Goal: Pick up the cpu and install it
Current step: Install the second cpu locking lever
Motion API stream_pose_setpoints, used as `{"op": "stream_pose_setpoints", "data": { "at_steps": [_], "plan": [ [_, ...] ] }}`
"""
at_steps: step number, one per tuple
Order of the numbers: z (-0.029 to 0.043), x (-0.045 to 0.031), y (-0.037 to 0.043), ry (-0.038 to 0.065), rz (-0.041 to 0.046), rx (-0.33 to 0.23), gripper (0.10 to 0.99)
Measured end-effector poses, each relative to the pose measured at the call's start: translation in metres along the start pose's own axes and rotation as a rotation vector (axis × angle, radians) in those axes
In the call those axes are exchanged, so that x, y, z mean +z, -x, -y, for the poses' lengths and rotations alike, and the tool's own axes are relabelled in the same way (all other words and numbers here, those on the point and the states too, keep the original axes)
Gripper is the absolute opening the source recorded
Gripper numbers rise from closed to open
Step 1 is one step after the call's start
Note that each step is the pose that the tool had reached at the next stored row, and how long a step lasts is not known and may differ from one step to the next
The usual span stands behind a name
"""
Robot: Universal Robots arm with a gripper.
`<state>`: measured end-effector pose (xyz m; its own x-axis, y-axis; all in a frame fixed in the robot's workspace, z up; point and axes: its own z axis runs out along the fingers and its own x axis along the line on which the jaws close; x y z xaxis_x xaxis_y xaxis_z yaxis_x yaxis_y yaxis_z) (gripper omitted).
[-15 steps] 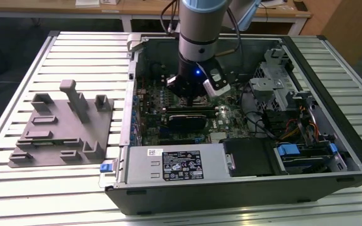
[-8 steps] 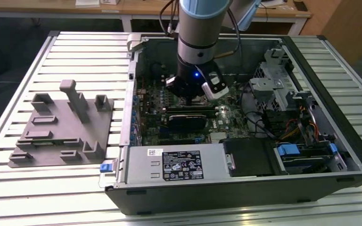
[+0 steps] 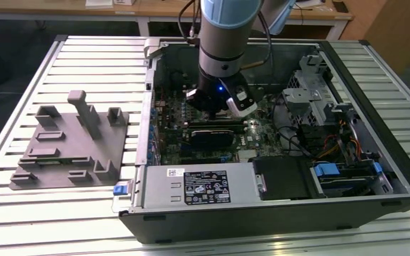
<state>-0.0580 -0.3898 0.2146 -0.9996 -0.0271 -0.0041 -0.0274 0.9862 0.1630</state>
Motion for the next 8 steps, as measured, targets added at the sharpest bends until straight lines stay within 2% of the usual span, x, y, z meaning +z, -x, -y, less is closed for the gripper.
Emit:
{"op": "stream_pose_setpoints", "data": {
  "at_steps": [5, 8],
  "plan": [
    [0.007, 0.0, -0.0026, 0.015, 0.0004, 0.0, 0.106],
    [0.0081, 0.0004, -0.0048, 0.032, 0.0009, 0.0, 0.106]
  ]
}}
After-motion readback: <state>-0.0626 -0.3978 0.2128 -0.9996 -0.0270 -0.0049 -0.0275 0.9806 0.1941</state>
